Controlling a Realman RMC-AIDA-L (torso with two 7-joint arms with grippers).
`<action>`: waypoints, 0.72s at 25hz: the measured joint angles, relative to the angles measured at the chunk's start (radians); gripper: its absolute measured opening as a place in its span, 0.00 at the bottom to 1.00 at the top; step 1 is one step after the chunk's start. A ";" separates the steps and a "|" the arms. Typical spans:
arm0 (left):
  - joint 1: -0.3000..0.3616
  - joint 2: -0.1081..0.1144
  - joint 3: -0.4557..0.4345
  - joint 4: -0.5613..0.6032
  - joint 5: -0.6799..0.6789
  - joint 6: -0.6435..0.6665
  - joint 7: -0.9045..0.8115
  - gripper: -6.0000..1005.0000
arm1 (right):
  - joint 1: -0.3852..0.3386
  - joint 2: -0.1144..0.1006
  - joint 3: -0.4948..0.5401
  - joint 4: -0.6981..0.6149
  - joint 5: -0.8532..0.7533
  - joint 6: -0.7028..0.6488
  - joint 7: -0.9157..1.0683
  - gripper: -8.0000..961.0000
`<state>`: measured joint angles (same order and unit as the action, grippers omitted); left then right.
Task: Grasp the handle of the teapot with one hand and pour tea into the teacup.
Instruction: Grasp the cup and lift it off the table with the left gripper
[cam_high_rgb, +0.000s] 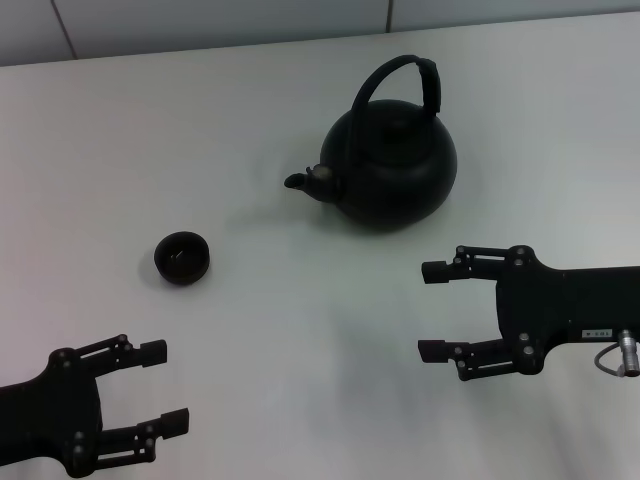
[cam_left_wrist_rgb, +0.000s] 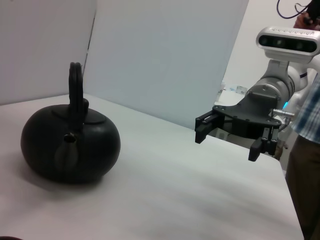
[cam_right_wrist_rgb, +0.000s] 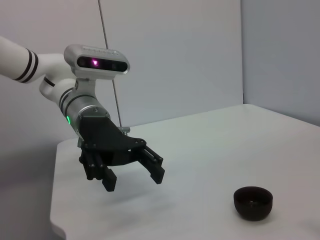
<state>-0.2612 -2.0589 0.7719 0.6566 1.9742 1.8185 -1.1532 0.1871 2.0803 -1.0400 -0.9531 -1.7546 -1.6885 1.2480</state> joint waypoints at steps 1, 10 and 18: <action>0.001 0.000 0.000 0.000 0.000 -0.001 0.000 0.80 | 0.000 0.000 0.000 0.000 0.000 0.000 0.000 0.86; 0.004 0.000 0.000 0.000 0.000 -0.004 0.000 0.80 | 0.009 0.001 0.000 -0.001 -0.004 0.000 -0.001 0.86; -0.003 -0.005 -0.003 -0.005 -0.016 -0.042 0.009 0.80 | 0.015 0.002 0.000 -0.001 0.000 0.008 -0.001 0.86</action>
<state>-0.2637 -2.0640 0.7690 0.6517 1.9584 1.7763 -1.1440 0.2022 2.0822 -1.0401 -0.9540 -1.7541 -1.6801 1.2473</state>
